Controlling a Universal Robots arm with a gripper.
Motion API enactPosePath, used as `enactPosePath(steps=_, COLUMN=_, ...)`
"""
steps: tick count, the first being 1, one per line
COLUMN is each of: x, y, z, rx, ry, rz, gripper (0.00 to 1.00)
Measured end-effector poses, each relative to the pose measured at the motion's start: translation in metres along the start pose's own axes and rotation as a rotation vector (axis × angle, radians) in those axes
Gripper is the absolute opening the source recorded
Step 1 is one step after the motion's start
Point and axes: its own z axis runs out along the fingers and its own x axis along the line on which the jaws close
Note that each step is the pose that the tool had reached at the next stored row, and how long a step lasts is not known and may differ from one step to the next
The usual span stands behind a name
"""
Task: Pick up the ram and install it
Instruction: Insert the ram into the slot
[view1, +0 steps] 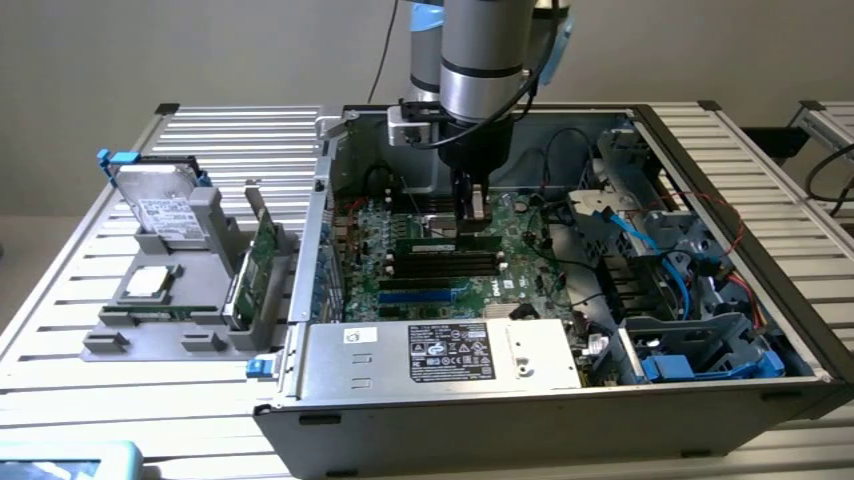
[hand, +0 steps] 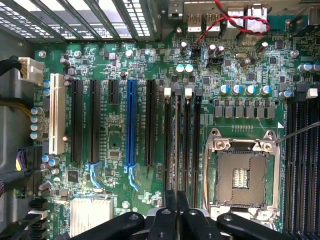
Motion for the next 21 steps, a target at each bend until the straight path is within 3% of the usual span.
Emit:
enactPosePath(steps=8, x=0.0004, y=0.0000, z=0.0006, rx=-0.0008, ry=0.0084, rz=0.009, gripper=0.13)
enactPosePath(steps=13, x=0.0003, y=0.0000, z=0.0017, rx=-0.0006, ry=0.0091, rz=0.012, gripper=0.13)
enactPosePath(steps=16, x=0.0002, y=0.0001, z=0.0022, rx=-0.0001, ry=0.0150, rz=0.012, gripper=0.13)
enactPosePath(steps=18, x=0.0002, y=0.0003, z=0.0026, rx=0.0029, ry=0.0175, rz=0.013, gripper=0.13)
enactPosePath(steps=21, x=0.0001, y=0.0015, z=0.0030, rx=0.0147, ry=0.0182, rz=0.014, gripper=0.13)
